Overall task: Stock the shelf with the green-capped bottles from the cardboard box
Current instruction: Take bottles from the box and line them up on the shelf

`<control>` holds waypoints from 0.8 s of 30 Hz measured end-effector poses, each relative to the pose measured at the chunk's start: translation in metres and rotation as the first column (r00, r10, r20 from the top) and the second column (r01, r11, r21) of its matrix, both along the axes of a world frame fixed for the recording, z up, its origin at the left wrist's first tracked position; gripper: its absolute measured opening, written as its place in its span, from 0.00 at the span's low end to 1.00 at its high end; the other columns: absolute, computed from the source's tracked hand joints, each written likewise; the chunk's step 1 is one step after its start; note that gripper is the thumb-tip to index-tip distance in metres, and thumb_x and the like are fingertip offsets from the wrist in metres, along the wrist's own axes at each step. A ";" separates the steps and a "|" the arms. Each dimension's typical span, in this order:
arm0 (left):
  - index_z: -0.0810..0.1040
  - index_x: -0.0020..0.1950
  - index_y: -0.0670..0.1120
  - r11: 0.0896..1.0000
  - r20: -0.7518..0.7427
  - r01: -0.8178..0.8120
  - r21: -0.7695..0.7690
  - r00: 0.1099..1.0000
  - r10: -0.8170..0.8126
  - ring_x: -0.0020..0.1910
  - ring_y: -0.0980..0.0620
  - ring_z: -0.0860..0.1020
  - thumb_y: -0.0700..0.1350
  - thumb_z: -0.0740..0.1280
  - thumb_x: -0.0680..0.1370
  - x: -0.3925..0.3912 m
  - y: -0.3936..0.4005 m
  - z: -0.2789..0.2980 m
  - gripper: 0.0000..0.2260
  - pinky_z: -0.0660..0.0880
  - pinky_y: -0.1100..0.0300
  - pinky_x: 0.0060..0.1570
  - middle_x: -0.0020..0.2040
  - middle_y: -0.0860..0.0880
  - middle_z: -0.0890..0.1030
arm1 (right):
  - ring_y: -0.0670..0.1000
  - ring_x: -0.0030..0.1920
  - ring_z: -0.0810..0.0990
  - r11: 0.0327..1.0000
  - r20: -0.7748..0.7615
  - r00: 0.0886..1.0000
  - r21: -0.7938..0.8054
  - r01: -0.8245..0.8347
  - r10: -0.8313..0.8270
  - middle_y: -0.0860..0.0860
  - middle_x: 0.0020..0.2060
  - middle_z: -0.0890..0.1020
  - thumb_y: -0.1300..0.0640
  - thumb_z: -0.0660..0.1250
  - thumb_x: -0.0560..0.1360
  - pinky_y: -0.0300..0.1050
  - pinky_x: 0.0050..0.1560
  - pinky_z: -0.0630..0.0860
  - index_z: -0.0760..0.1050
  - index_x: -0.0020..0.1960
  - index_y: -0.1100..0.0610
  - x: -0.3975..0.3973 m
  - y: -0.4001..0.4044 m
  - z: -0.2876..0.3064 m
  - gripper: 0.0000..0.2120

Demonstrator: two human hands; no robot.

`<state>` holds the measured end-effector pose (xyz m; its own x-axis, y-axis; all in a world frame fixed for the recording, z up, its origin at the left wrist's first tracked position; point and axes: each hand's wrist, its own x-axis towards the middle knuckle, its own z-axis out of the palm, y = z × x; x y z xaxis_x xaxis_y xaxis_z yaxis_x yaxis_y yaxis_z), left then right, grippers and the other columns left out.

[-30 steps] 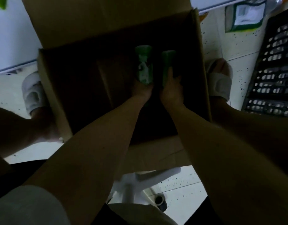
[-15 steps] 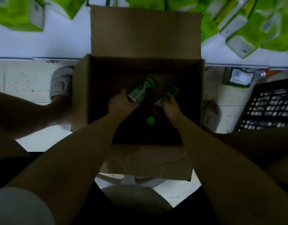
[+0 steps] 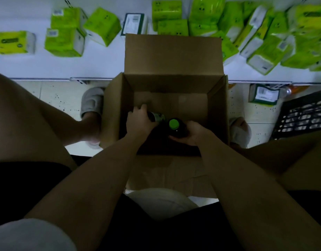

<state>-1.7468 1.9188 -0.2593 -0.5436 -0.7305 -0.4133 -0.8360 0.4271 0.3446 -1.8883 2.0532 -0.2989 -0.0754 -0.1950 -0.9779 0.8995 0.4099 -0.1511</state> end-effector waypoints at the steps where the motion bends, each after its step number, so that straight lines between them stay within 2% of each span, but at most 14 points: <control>1: 0.70 0.65 0.47 1.000 -0.026 -0.004 0.001 1.000 0.004 0.56 0.39 0.74 0.59 0.73 0.69 -0.004 0.000 0.002 0.30 0.75 0.47 0.53 0.58 0.42 0.76 | 0.68 0.61 0.73 1.000 -0.014 1.000 0.013 0.001 -0.001 0.62 0.67 0.70 0.60 0.62 0.79 0.60 0.42 0.82 0.68 0.70 0.56 -0.003 0.000 0.002 0.19; 5: 0.68 0.67 0.47 0.998 -0.113 0.013 0.057 0.994 -0.007 0.62 0.40 0.70 0.53 0.75 0.68 -0.019 0.002 0.010 0.30 0.72 0.47 0.60 0.61 0.43 0.77 | 0.67 0.65 0.72 1.000 -0.043 0.999 -0.012 -0.003 0.003 0.62 0.65 0.71 0.61 0.56 0.81 0.64 0.37 0.83 0.68 0.68 0.59 -0.006 0.000 0.020 0.16; 8: 0.66 0.69 0.49 0.991 -0.159 0.056 0.123 0.987 -0.036 0.66 0.42 0.67 0.48 0.75 0.69 -0.027 0.006 0.005 0.31 0.69 0.48 0.65 0.66 0.46 0.75 | 0.64 0.64 0.73 0.998 -0.047 0.999 -0.064 -0.014 0.011 0.63 0.66 0.71 0.63 0.52 0.82 0.61 0.36 0.81 0.69 0.68 0.62 -0.006 -0.003 0.023 0.17; 11: 0.68 0.67 0.49 0.991 -0.196 0.062 0.115 0.980 -0.038 0.65 0.45 0.70 0.48 0.75 0.69 -0.032 0.007 -0.001 0.28 0.63 0.51 0.66 0.65 0.49 0.75 | 0.64 0.66 0.71 0.995 -0.090 0.995 -0.092 -0.051 0.042 0.62 0.69 0.69 0.74 0.49 0.77 0.58 0.37 0.83 0.67 0.70 0.62 -0.005 -0.001 0.018 0.24; 13: 0.69 0.65 0.49 0.983 -0.202 0.067 0.169 0.979 -0.032 0.65 0.47 0.71 0.47 0.75 0.69 -0.034 0.004 -0.004 0.27 0.58 0.53 0.67 0.64 0.49 0.75 | 0.63 0.67 0.71 0.976 -0.142 0.977 -0.131 -0.176 0.157 0.59 0.69 0.69 0.79 0.49 0.74 0.56 0.45 0.82 0.65 0.73 0.58 -0.003 0.003 0.012 0.32; 14: 0.70 0.65 0.50 0.973 -0.201 0.076 0.217 0.979 -0.031 0.65 0.48 0.71 0.46 0.74 0.69 -0.035 0.002 -0.006 0.27 0.57 0.54 0.65 0.64 0.49 0.75 | 0.62 0.67 0.72 0.948 -0.209 0.943 -0.137 -0.289 0.258 0.58 0.68 0.70 0.80 0.52 0.73 0.55 0.50 0.80 0.64 0.74 0.57 0.000 0.004 0.013 0.34; 15: 0.70 0.65 0.50 0.960 -0.192 0.088 0.265 0.981 -0.037 0.66 0.47 0.70 0.45 0.74 0.69 -0.035 -0.001 -0.008 0.26 0.56 0.55 0.64 0.64 0.49 0.75 | 0.61 0.66 0.73 0.897 -0.321 0.870 -0.111 -0.428 0.375 0.57 0.67 0.72 0.79 0.56 0.73 0.54 0.55 0.77 0.63 0.74 0.56 0.002 0.006 0.009 0.34; 17: 0.70 0.66 0.50 0.941 -0.173 0.116 0.319 0.983 -0.063 0.67 0.46 0.69 0.43 0.74 0.69 -0.036 -0.002 -0.011 0.27 0.56 0.53 0.67 0.66 0.48 0.74 | 0.57 0.66 0.72 0.748 -0.536 0.632 -0.002 -0.664 0.560 0.59 0.67 0.73 0.76 0.69 0.69 0.50 0.62 0.72 0.63 0.74 0.60 0.005 0.008 0.001 0.36; 18: 0.70 0.67 0.50 0.931 -0.179 0.112 0.347 0.982 -0.052 0.68 0.46 0.69 0.41 0.74 0.69 -0.036 -0.003 -0.012 0.28 0.58 0.52 0.69 0.66 0.47 0.74 | 0.57 0.68 0.71 0.689 -0.594 0.537 0.042 -0.723 0.599 0.60 0.68 0.72 0.73 0.74 0.66 0.51 0.67 0.70 0.63 0.73 0.62 0.006 0.008 -0.002 0.39; 20: 0.70 0.68 0.48 0.899 -0.211 0.069 0.431 0.977 0.026 0.67 0.45 0.70 0.38 0.75 0.68 -0.036 -0.003 -0.013 0.30 0.65 0.53 0.67 0.67 0.45 0.73 | 0.58 0.70 0.70 0.626 -0.635 0.427 0.115 -0.771 0.643 0.60 0.68 0.72 0.67 0.80 0.61 0.56 0.70 0.68 0.64 0.72 0.61 0.004 0.008 -0.009 0.43; 22: 0.70 0.69 0.48 0.895 -0.225 0.060 0.441 0.973 0.045 0.67 0.46 0.71 0.37 0.76 0.68 -0.036 -0.002 -0.011 0.31 0.69 0.52 0.65 0.66 0.44 0.73 | 0.58 0.70 0.70 0.617 -0.648 0.394 0.151 -0.772 0.652 0.58 0.69 0.72 0.66 0.81 0.61 0.56 0.70 0.67 0.66 0.72 0.60 0.001 0.010 -0.008 0.43; 24: 0.70 0.68 0.48 0.920 -0.226 0.066 0.387 0.974 0.025 0.66 0.46 0.73 0.39 0.77 0.67 -0.033 -0.001 -0.008 0.32 0.70 0.51 0.65 0.65 0.45 0.75 | 0.56 0.69 0.70 0.679 -0.661 0.463 0.097 -0.728 0.591 0.57 0.68 0.73 0.68 0.79 0.62 0.50 0.68 0.68 0.66 0.71 0.62 0.000 0.014 -0.003 0.41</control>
<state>-1.7796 1.9182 -0.2668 -0.6673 -0.5239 -0.5294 -0.7111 0.2366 0.6621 -1.8880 2.0671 -0.3017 -0.3877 -0.6034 -0.6968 0.0419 0.7436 -0.6673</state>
